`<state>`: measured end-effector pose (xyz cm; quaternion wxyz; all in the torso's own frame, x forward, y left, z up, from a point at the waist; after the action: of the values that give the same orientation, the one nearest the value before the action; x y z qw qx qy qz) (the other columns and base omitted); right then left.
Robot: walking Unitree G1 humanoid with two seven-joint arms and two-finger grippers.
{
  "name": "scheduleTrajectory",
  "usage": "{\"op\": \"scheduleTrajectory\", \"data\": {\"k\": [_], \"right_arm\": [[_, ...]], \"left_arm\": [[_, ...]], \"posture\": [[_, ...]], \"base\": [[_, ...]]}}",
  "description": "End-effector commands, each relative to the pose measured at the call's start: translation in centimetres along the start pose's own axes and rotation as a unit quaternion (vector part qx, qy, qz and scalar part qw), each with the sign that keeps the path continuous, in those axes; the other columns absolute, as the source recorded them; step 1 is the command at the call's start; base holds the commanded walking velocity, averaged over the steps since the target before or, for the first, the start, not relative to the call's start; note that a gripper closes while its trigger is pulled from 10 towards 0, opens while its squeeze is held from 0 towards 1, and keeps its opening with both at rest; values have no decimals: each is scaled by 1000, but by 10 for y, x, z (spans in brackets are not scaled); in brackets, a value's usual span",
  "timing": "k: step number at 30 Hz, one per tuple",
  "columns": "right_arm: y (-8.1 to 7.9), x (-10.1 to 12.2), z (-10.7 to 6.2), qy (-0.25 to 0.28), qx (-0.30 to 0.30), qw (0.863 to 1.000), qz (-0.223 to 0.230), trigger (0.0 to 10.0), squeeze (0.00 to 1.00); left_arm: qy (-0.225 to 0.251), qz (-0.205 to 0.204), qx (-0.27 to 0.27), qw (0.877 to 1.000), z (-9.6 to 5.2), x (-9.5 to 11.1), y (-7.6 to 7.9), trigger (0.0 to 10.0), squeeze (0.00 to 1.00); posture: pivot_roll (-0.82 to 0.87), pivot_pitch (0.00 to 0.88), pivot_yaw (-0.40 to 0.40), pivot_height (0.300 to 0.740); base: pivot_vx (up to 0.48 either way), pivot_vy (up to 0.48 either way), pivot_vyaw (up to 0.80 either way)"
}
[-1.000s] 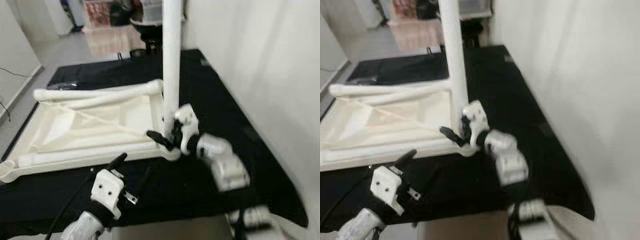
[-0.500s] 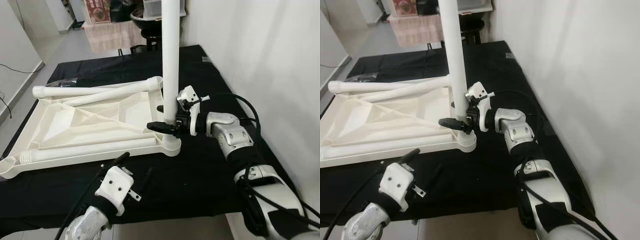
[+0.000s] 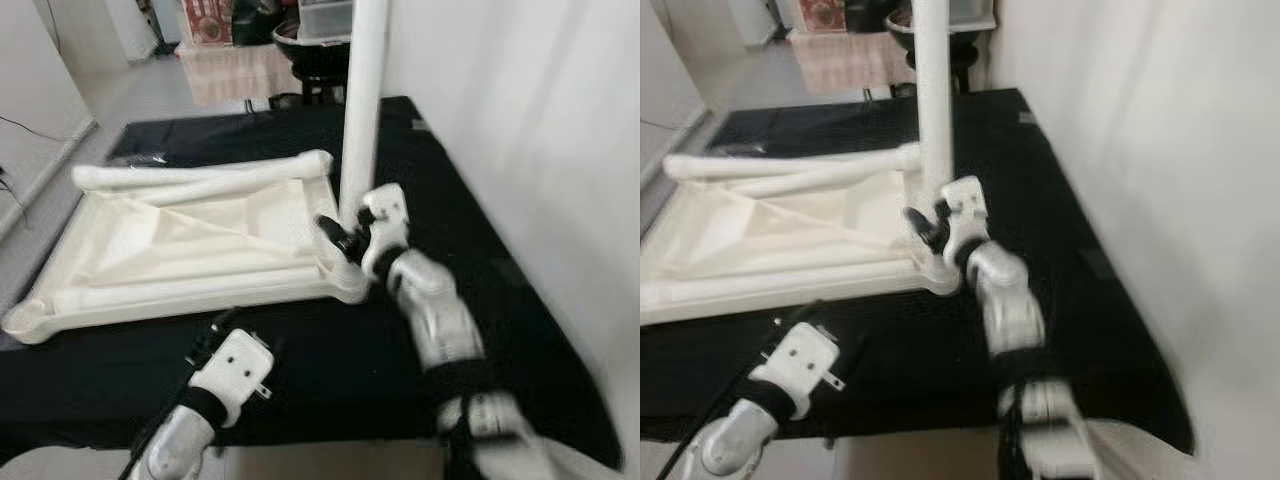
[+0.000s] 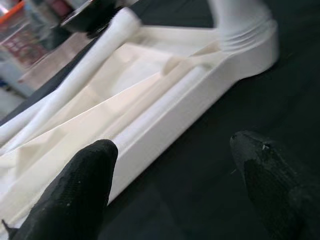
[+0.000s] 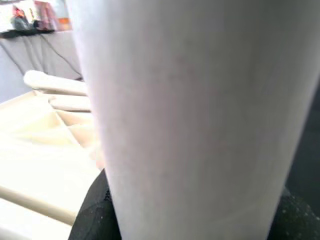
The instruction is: Building children table
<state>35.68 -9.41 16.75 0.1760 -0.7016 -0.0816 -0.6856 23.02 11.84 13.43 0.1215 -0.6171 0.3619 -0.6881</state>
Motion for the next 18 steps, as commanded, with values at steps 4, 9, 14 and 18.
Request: {"op": "scheduleTrajectory", "data": {"k": [4, 9, 14, 18], "right_arm": [[-3, -21, -2, -52, -1, 998, -20, 0, 0], [-4, -22, -1, -61, 11, 998, -31, 10000, 0], [-23, -1, -3, -29, 122, 992, 10, 10000, 1000], [-27, 21, -5, -23, 241, 970, 13, 10000, 1000]], "left_arm": [[10, 39, -39, 998, 6, 7, 9, 10000, 0], [16, 48, -51, 997, 7, 10, 13, 10000, 0], [21, 57, -62, 996, 11, 10, 16, 10000, 0], [25, 67, -74, 995, 13, 11, 17, 10000, 0]], "posture": [[-59, 69, 58, 740], [-55, 61, 44, 740], [-71, 53, 52, 740], [-70, 50, 56, 740]], "base": [[0, 0, 0], [0, 0, 0], [0, 0, 0], [0, 0, 0]]}}
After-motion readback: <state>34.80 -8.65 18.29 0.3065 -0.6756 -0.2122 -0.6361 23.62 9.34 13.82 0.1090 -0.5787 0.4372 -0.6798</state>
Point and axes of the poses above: a point about 5 cm out from each wrist's last joint towards the gripper, its own z axis pointing out of the wrist towards the gripper, its own x axis along the axis of the wrist's last joint, y = z × x, the point moved 2 cm from there along z, pointing out of the wrist towards the gripper, and after that the axes turned 11 degrees about z, right-handed, at the moved point
